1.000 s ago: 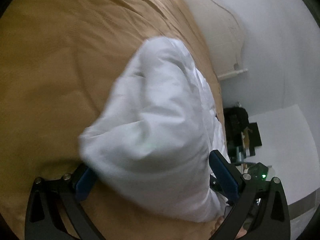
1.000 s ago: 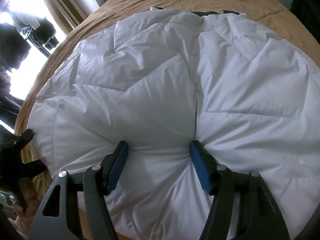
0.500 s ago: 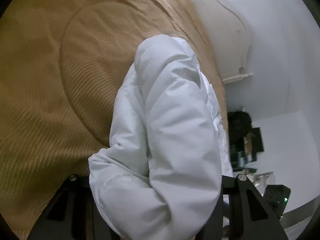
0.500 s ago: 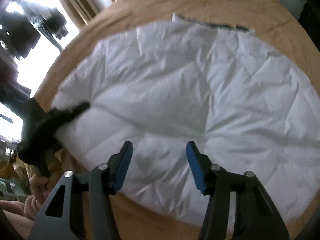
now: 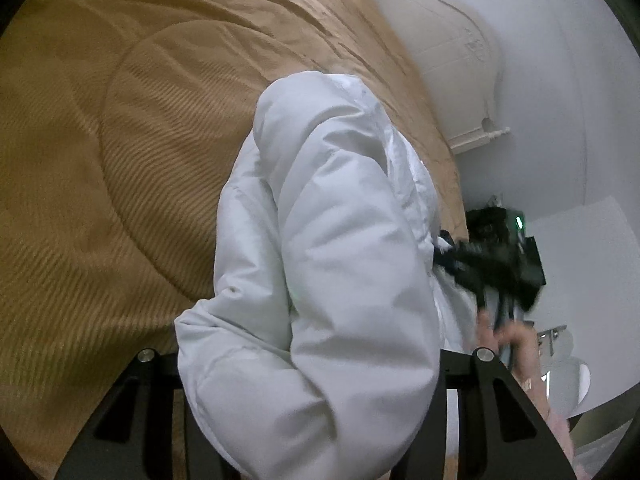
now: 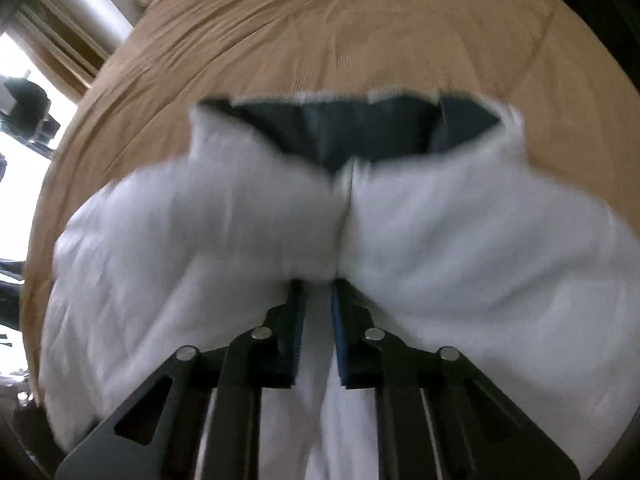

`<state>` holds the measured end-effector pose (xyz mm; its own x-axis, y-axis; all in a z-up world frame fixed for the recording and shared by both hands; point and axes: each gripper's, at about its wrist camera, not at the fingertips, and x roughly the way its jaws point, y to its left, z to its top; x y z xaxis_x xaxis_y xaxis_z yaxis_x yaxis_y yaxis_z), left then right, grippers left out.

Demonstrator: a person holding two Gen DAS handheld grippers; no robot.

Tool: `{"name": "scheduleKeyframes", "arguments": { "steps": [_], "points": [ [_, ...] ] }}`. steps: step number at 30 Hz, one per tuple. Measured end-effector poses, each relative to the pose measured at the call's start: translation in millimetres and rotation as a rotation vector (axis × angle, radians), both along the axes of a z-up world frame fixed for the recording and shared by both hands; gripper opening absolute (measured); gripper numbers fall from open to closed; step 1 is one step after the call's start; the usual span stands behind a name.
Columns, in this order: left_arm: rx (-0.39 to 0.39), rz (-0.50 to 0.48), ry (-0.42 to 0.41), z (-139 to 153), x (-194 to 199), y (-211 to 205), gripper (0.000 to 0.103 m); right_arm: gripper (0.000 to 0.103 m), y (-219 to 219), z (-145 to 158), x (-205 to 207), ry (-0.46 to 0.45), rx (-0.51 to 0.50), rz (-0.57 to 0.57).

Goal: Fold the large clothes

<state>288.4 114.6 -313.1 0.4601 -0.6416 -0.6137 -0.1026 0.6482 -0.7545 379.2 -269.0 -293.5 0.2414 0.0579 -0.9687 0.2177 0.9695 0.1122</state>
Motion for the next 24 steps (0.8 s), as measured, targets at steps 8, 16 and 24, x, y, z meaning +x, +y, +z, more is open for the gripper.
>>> {"name": "scheduleKeyframes", "arguments": {
  "steps": [8, 16, 24],
  "points": [
    [0.059, -0.015, -0.026, 13.9, -9.2, -4.8, 0.045, 0.004, -9.2, 3.6, 26.3, -0.015, -0.007, -0.064],
    [0.164, -0.043, -0.099, 45.7, -18.8, -23.5, 0.043, 0.017, 37.0, 60.6, -146.5, 0.034, 0.180, 0.083],
    [0.373, -0.192, -0.297, 112.5, -51.3, -87.1, 0.043, 0.027, 38.3, -10.6, -192.6, 0.093, 0.302, 0.058]
  ]
}}
